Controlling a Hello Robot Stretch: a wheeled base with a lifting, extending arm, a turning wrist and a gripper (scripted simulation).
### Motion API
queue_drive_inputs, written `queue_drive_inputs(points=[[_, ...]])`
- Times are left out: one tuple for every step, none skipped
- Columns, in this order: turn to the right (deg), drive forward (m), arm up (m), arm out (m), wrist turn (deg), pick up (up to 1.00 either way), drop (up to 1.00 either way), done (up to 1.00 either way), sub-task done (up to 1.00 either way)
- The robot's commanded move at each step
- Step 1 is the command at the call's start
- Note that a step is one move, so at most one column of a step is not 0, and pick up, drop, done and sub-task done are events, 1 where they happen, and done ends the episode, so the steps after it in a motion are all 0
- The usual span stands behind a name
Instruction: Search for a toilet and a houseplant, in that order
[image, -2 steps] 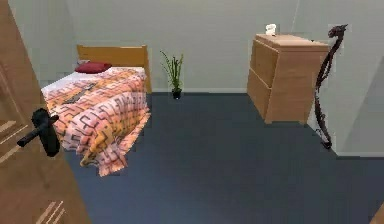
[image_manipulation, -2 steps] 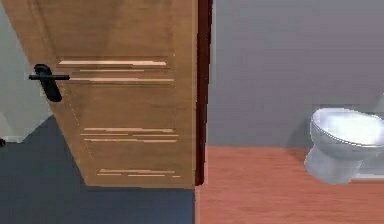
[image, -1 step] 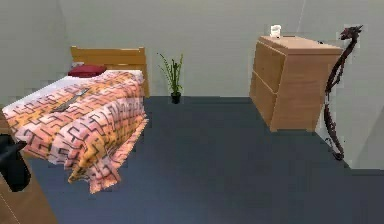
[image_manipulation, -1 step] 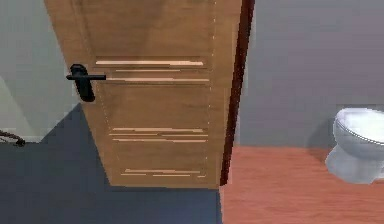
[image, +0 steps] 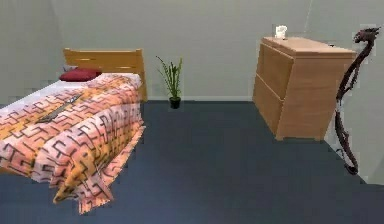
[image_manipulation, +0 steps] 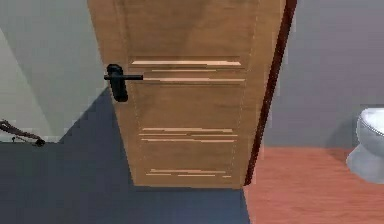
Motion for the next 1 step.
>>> queue_drive_inputs(points=[[6.0,0.0,0.0,0.0,0.0,0.0,0.0,0.0,0.0]])
